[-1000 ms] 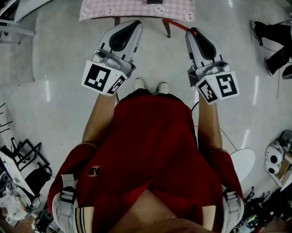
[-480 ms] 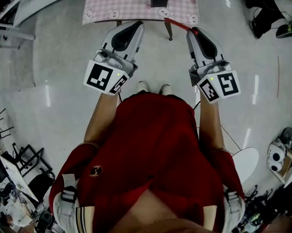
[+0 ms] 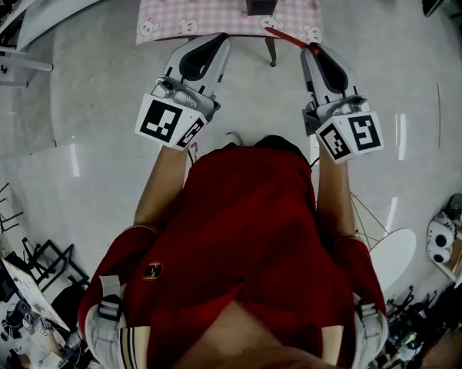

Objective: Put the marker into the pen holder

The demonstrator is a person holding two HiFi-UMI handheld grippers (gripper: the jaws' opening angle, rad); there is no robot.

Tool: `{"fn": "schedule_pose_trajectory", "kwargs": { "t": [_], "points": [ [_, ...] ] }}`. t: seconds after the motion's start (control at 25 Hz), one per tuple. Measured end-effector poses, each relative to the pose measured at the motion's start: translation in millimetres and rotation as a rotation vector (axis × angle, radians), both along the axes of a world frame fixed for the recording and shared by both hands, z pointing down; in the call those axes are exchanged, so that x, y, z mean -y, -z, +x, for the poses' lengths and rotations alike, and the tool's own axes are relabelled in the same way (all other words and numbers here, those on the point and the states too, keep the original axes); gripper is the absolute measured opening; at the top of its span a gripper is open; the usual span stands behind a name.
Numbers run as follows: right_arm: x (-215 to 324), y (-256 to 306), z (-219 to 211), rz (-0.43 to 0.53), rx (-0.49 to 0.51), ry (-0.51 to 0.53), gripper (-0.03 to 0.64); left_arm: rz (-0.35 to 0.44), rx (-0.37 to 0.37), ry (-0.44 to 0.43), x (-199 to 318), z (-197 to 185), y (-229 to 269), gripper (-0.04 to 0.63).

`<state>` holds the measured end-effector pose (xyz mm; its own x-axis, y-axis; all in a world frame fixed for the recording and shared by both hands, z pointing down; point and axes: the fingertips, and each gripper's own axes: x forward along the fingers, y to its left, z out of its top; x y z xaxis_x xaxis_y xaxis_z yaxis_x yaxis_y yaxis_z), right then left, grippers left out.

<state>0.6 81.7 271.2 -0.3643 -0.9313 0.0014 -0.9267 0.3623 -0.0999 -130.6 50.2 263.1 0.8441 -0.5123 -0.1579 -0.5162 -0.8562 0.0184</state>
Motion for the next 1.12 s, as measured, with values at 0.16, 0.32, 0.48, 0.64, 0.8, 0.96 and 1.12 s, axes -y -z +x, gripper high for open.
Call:
{"fn": "schedule_pose_trajectory", "kwargs": {
  "t": [0.16,0.32,0.48,0.64,0.8,0.96,1.12],
  "points": [
    [2.5,-2.1,-4.2,-0.02,-0.019,-0.025,0.044,-0.01,-0.011,-0.005,5.9,-10.6,-3.2,0.006],
    [8.1,-5.9,1.9,-0.035,-0.032,-0.041,0.044,-0.023,-0.018,-0.009,11.6,-10.0,-8.3,0.006],
    [23.0,-11.4,12.1,-0.042,-0.037,-0.039,0.044,-0.033,-0.015,0.001,25.8,-3.4,-14.1,0.006],
    [45.2,-19.6,22.8,-0.043,-0.038,-0.029,0.044,-0.034,0.003,0.021,44.5,3.2,-19.9,0.006],
    [77.4,-29.3,38.7,-0.045,-0.045,-0.012,0.044,-0.036,0.027,0.047,71.9,15.0,-26.1,0.006],
    [111.1,-36.1,57.3,-0.055,-0.06,0.007,0.044,-0.043,0.052,0.071,101.8,31.0,-30.2,0.006],
    [148.5,-49.3,77.9,-0.081,-0.092,0.037,0.044,-0.044,0.07,0.103,134.6,50.9,-37.0,0.006]
  ]
}}
